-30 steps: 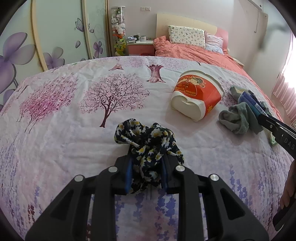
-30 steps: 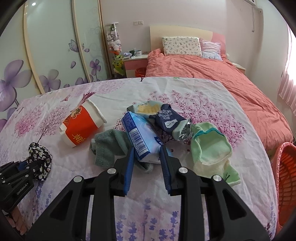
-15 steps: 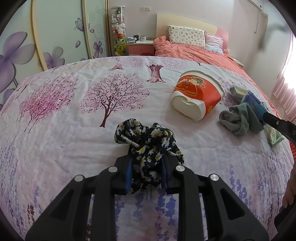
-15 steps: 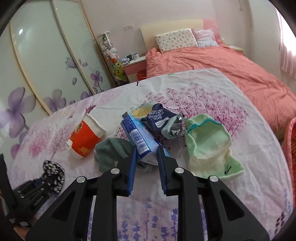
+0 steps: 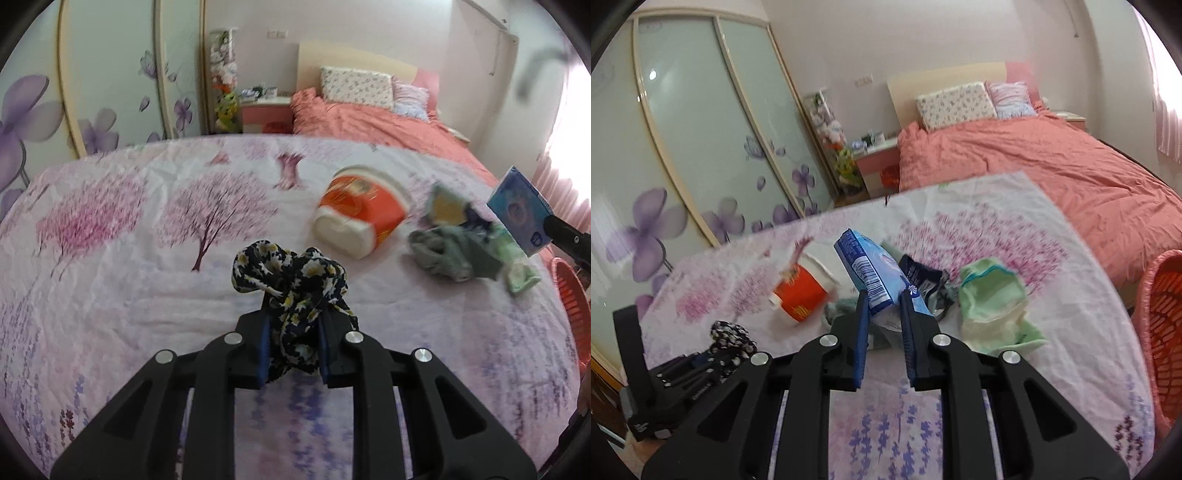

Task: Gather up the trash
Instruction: 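Carry floral scrunchie and tissue pack over the orange basket and open both grippers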

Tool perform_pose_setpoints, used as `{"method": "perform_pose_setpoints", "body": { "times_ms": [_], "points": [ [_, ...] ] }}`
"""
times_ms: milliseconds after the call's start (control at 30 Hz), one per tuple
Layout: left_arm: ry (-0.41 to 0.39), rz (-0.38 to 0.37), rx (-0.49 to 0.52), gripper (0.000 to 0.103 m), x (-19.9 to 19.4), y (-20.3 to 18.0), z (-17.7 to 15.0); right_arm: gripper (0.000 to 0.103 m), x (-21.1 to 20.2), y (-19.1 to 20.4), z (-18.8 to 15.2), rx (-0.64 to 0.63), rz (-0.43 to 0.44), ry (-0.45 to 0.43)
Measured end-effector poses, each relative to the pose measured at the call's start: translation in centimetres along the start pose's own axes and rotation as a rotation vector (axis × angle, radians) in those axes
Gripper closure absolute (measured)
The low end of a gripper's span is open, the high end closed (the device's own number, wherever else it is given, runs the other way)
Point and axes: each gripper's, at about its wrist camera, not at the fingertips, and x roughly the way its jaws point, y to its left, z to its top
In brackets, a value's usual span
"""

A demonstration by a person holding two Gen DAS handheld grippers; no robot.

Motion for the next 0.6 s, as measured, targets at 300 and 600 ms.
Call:
{"method": "perform_pose_setpoints", "body": {
  "times_ms": [300,600],
  "points": [
    [-0.112,-0.098,0.076,0.083,-5.4,-5.5,1.8,0.086,-6.6,-2.3,0.1,0.018,-0.041,-0.149],
    [-0.161,-0.248,0.143,0.083,-9.3,-13.5,2.6,0.086,-11.7,-6.4,-0.3,0.069,-0.121,-0.274]
  ]
}}
